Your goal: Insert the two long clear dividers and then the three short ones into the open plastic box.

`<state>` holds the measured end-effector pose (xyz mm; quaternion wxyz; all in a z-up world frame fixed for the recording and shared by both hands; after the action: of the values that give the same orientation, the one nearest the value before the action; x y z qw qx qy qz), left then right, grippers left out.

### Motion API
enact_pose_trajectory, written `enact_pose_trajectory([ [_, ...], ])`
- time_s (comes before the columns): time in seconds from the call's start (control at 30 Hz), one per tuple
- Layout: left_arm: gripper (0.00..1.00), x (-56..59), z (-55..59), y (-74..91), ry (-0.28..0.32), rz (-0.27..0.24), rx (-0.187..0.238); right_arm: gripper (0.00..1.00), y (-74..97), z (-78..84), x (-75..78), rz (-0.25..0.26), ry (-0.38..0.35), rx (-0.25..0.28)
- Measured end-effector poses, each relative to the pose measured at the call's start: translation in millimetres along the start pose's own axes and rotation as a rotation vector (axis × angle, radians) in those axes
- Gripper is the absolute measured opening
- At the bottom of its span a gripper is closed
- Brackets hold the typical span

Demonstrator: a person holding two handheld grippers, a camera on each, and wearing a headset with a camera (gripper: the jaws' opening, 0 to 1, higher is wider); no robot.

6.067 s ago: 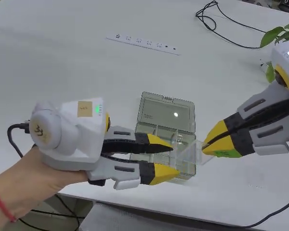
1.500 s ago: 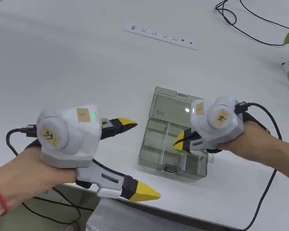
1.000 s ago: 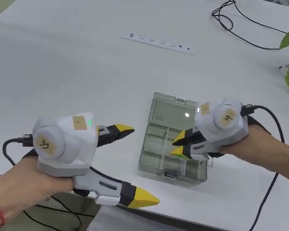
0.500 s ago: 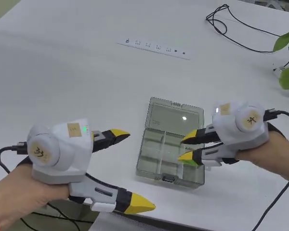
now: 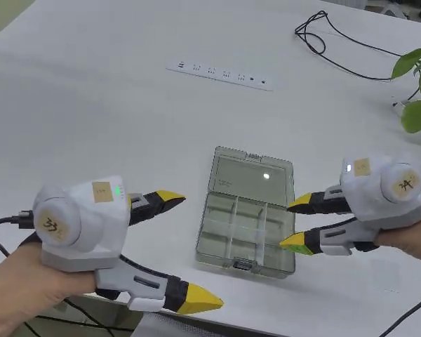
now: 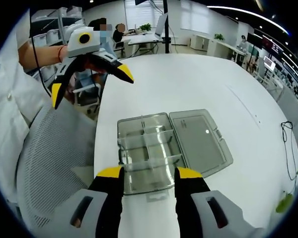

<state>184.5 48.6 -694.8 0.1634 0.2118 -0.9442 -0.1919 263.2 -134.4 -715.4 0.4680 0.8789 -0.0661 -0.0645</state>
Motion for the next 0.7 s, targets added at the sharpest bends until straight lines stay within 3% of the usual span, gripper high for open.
enact_pose_trajectory([
  [0.57, 1.0, -1.5, 0.2, 0.9, 0.002, -0.003, -0.002, 0.57, 25.8, 33.8, 8.1, 0.009, 0.009, -0.043],
  [0.7, 1.0, -1.8, 0.2, 1.3, 0.005, -0.005, -0.002, 0.59, 31.3, 47.7, 9.2, 0.006, 0.022, -0.074],
])
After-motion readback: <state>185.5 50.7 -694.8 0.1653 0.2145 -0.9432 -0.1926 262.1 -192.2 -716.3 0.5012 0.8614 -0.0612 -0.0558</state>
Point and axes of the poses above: the centre of the closed fingertips' face, and the gripper's own axes: y roughly backward along the fingers, x roughly to its right, z roughly out of its underside, the point moved 5 cm from there along y, roughly backward along the fingers, and after that the axes turned 5 degrees about -x, right-handed, at the moved point
